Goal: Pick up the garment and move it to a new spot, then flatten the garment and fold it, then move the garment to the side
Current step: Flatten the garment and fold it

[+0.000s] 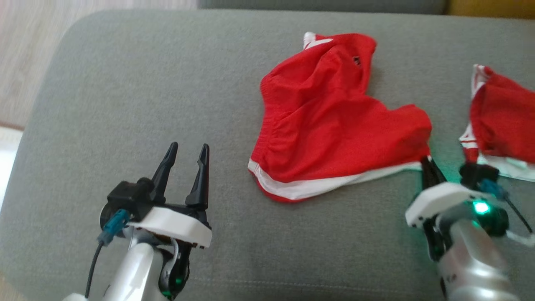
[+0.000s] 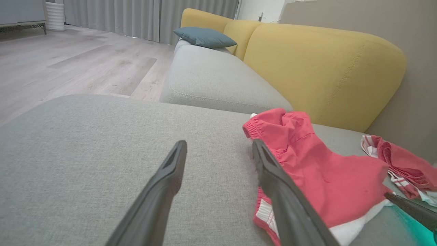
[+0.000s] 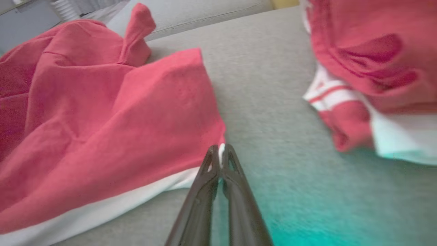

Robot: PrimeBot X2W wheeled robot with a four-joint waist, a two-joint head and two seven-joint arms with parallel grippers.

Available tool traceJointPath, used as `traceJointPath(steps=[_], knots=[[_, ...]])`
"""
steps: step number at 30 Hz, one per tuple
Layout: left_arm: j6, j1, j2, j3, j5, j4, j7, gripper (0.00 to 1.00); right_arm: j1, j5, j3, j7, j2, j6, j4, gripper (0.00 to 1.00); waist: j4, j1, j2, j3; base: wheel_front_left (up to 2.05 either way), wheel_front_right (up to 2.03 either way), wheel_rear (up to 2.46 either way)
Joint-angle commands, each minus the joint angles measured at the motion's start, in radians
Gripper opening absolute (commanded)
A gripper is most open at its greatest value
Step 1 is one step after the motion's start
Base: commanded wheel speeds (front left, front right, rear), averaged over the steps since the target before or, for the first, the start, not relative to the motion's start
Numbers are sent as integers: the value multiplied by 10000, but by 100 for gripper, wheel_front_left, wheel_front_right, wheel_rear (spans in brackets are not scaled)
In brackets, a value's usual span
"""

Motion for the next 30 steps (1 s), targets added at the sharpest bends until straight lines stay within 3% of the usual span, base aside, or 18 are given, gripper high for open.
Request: traceJointPath(steps=[1,15,16,24,30], knots=[[77,-137,83,416,15,-318,-59,100,118,-170,-32,-2,22,63,-412,0,-272,0,0,-299,0,0,0],[236,306,83,432,-74,-496,-59,100,2009,225,-416,689,22,63,-2155,0,-1009,0,0,-903,0,0,0],[235,330,83,432,-71,-500,-59,100,2096,326,-351,627,22,63,-2314,100,-1045,0,0,-927,0,0,0],[133,414,83,423,-34,-614,-59,100,2750,1278,993,-347,22,63,-4306,100,-1187,0,0,-1134,0,0,0],[6,581,83,284,-34,-737,-59,100,3519,1346,1307,-582,22,63,-5388,100,-1233,0,0,-1282,0,0,0]])
